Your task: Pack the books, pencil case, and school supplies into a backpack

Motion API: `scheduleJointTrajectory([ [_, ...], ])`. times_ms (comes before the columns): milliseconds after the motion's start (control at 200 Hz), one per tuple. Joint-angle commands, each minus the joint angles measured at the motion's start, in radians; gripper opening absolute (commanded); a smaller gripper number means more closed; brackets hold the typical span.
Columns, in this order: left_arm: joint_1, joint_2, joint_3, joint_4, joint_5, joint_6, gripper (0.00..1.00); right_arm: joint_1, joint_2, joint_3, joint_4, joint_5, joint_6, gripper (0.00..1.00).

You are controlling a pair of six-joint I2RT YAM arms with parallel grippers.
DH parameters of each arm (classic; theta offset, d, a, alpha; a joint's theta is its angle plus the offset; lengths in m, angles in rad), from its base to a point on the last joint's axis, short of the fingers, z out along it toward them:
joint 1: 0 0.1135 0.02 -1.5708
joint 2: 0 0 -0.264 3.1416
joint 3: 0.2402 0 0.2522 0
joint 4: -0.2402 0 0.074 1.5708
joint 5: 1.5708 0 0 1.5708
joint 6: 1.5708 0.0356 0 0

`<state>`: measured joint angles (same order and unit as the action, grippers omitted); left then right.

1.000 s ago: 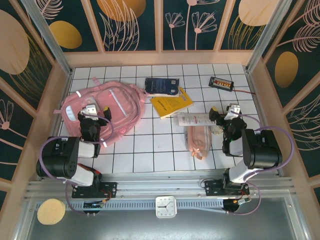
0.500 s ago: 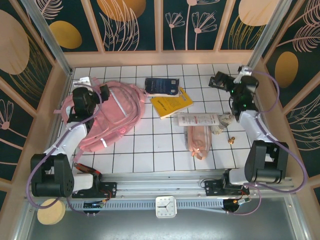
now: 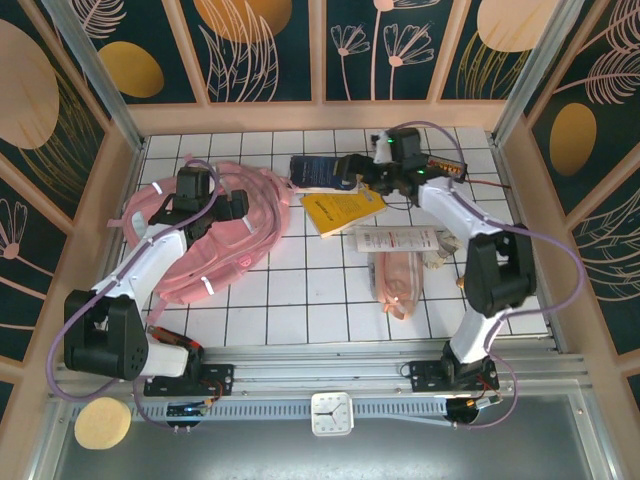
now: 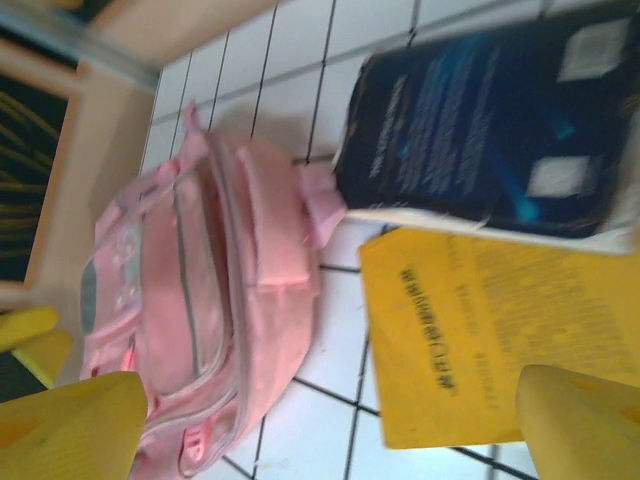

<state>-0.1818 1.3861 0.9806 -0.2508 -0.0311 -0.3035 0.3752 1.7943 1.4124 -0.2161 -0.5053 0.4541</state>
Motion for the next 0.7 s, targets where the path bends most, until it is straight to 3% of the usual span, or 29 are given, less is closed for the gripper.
scheduleJointTrajectory([
  [0, 0.004, -0.007, 0.028, -0.071, -0.002, -0.152, 0.99, 0.053, 0.105, 0.129, -0.013, -0.090, 0.023, 0.93],
  [240, 0.079, 0.058, -0.025, -0.080, 0.057, -0.405, 0.99, 0.130, 0.271, 0.271, 0.023, -0.126, 0.065, 0.90],
  [475, 0.116, 0.174, -0.013, -0.012, 0.139, -0.429, 0.88, 0.141, 0.306, 0.277, 0.025, -0.124, 0.062, 0.90],
  [696, 0.116, 0.301, 0.046, 0.012, 0.120, -0.430, 0.81, 0.147, 0.429, 0.354, 0.060, -0.077, 0.046, 0.89],
])
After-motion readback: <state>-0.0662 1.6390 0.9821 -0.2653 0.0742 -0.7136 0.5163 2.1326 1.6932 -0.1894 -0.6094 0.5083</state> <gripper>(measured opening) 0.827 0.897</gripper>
